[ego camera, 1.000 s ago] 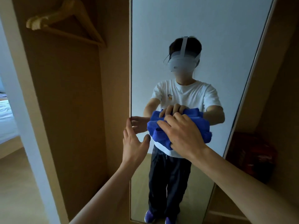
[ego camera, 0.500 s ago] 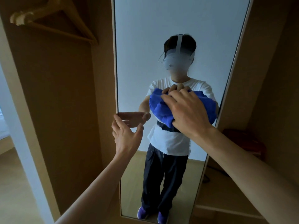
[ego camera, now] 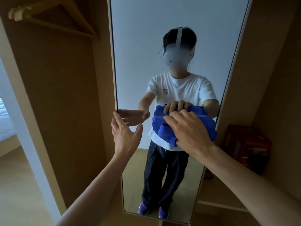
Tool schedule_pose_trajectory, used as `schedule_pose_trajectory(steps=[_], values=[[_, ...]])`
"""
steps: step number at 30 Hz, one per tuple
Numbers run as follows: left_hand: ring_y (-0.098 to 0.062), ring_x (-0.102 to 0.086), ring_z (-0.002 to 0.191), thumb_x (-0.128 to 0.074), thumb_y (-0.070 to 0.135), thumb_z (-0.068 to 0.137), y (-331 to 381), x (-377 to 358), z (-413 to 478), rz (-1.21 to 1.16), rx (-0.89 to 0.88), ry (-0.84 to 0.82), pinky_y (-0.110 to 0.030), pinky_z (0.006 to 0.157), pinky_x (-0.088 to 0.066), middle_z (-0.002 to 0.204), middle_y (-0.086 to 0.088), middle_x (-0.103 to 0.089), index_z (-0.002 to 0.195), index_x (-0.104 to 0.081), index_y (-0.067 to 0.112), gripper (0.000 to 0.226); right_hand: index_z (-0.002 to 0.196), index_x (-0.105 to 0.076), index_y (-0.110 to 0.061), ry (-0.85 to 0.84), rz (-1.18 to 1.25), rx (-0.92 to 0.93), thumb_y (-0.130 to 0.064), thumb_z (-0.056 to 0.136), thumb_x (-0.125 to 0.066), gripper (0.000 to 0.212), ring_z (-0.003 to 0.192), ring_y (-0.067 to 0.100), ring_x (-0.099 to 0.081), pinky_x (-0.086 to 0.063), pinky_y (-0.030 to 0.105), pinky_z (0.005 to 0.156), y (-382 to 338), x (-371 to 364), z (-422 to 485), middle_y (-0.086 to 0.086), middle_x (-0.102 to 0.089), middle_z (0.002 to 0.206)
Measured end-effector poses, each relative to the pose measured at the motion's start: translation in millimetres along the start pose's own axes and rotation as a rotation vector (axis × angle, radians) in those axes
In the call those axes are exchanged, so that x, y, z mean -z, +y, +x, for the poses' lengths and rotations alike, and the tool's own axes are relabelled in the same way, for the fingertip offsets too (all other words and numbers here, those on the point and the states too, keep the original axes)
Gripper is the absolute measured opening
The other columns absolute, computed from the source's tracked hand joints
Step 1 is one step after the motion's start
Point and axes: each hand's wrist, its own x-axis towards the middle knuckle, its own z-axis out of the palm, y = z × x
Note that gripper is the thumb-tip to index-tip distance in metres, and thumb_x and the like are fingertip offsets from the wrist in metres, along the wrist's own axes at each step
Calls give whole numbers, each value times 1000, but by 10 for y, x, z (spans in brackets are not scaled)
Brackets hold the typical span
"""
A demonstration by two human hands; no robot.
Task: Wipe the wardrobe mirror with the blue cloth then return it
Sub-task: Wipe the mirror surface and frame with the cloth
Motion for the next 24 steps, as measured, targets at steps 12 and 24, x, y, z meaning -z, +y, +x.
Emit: schedule_pose_trajectory(steps=[12, 24], values=[[-40, -22, 152, -64, 54, 93, -29, -17, -38, 6, 51, -34, -64, 113, -37, 169, -10, -5, 160, 17, 32, 107, 114, -60, -13, 189, -4, -69, -13, 81, -46, 35, 93, 30, -51, -41, 46, 79, 594, 500, 193, 7, -60, 105], [-42, -28, 150, -64, 53, 94, -123, 7, -38, -20, 26, -89, -63, 111, -40, 169, -11, -4, 158, 21, 38, 108, 99, -61, -15, 106, 68, 38, -11, 80, -44, 26, 80, 27, -51, -37, 44, 69, 331, -3, -291, 3, -56, 87]])
